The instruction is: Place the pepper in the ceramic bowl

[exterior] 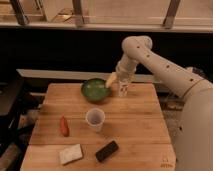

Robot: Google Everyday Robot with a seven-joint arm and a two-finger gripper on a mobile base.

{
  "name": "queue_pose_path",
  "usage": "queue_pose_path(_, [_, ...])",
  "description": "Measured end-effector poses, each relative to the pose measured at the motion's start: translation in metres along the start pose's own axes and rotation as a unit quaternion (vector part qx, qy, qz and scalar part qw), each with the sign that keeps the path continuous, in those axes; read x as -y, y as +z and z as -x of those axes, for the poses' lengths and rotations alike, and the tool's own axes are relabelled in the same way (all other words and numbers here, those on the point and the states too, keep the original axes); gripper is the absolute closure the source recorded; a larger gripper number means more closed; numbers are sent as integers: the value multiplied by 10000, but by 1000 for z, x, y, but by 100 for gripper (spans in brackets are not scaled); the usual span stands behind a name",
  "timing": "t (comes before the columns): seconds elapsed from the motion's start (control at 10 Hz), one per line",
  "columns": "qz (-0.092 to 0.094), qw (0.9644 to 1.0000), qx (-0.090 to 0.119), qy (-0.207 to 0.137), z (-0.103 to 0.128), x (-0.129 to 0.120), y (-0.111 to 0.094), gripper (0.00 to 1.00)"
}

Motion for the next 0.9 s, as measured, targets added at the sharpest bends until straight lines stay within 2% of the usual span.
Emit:
queue_pose_path(0.1, [6, 9998, -4, -206, 3, -18, 3, 20])
queue_pose_path(0.3, [131, 9963, -142, -839, 3, -77, 20, 20])
queue_pose_path(0.5, [427, 9858, -406, -1573, -16, -135, 37, 20])
queue_pose_path(0.6, [452, 9841, -464, -1656, -20, -140, 38, 20])
queue_pose_path(0.9, [445, 9843, -473, -1641, -21, -138, 38, 20])
